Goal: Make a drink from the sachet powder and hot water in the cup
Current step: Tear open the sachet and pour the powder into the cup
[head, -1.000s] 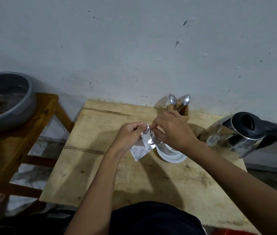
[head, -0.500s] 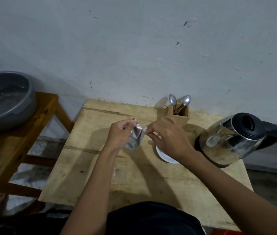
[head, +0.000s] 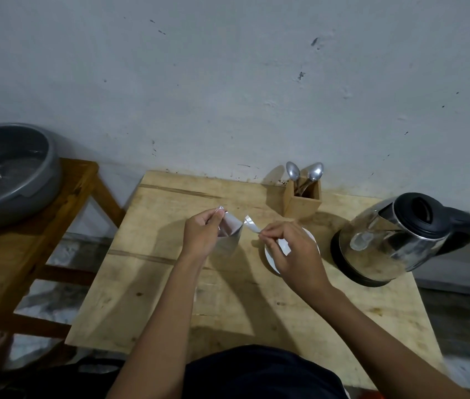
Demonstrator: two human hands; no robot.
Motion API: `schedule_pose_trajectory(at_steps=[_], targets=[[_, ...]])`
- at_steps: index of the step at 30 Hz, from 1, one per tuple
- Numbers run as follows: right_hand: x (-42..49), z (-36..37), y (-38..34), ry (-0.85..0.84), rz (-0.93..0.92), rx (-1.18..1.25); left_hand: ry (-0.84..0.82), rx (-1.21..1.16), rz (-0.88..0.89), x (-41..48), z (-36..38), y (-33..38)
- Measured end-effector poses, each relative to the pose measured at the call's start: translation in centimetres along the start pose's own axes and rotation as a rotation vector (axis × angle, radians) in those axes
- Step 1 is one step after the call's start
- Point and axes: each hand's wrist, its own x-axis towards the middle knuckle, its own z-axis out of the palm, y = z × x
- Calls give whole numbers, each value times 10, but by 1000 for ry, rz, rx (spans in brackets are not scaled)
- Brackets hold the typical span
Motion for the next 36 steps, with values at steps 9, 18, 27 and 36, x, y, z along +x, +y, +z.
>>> schedule_pose_trajectory(at_steps=[9, 18, 27, 36], targets=[[-24, 5, -5, 140, 83, -48, 85, 56, -66, 11, -8, -9], [-2, 42, 23, -232, 627, 17, 82, 94, -22, 5, -17, -4], [9, 95, 41, -559, 729, -161, 112, 95, 15, 1, -32, -10], [4, 95, 49, -687, 479, -419, 86, 54, 17, -2, -33, -16]])
